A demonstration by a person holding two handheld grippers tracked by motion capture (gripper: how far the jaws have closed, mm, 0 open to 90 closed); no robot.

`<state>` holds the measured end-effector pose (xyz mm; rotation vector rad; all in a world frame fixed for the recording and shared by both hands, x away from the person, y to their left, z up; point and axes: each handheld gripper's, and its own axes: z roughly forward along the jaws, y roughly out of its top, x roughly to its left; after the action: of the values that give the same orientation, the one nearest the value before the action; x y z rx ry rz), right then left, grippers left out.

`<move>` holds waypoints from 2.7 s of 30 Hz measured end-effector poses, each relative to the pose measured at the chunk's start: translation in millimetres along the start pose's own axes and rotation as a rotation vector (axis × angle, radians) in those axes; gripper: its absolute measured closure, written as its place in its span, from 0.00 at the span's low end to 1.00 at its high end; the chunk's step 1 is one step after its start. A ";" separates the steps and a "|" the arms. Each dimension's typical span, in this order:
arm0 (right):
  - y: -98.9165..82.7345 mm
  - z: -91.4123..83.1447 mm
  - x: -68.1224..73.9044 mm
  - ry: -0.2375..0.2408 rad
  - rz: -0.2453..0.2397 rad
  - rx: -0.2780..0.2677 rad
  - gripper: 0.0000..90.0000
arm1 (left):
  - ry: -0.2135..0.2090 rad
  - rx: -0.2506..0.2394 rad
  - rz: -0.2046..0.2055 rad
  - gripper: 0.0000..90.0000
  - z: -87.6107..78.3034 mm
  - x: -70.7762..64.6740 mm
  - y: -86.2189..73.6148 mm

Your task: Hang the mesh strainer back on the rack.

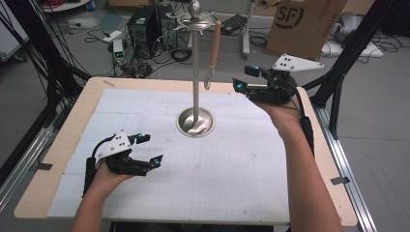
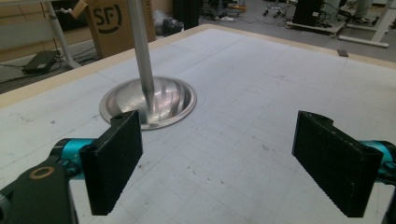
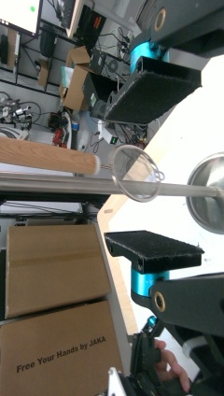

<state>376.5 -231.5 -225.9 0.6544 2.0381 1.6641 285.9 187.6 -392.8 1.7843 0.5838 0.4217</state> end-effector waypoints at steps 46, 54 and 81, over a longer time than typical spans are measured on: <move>-132.6 -34.7 50.3 -0.004 0.060 -0.023 0.27 | -0.003 -0.014 0.001 0.18 -0.7 -3.7 -3.4; -152.4 -37.2 58.4 0.013 0.086 -0.029 0.26 | -0.003 -0.016 -0.001 0.17 -1.5 -3.9 -5.2; -182.4 -33.7 71.2 0.023 0.123 0.041 0.20 | -0.003 -0.004 -0.010 0.17 -1.9 -3.5 -10.7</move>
<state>283.1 -245.9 -400.7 0.7920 2.0908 1.7090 280.2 189.5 -402.6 1.7774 0.5896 0.4132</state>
